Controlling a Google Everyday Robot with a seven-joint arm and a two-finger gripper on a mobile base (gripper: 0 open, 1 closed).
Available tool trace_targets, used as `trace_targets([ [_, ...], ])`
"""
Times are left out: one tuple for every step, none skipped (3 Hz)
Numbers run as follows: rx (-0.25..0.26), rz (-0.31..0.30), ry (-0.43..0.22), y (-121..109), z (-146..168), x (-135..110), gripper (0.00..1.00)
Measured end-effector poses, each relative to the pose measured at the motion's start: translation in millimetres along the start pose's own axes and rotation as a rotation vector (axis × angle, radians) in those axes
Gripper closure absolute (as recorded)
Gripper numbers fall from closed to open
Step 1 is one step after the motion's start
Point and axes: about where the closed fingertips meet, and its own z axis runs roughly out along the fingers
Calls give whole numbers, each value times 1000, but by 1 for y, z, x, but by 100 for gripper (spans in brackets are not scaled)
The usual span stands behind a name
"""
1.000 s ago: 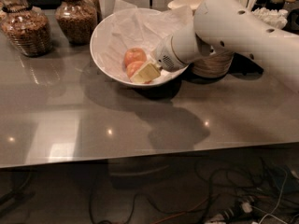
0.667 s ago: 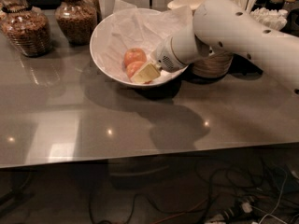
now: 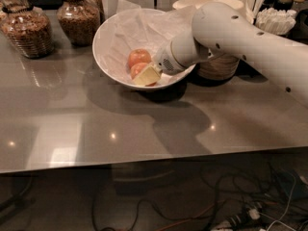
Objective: Pick apple from white bowl
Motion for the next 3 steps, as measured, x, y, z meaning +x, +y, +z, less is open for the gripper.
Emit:
trace_targets([
  [-15, 8, 8, 2, 5, 4, 54],
  [-14, 13, 4, 4, 1, 5, 78],
  [9, -3, -26, 3, -14, -5, 99],
])
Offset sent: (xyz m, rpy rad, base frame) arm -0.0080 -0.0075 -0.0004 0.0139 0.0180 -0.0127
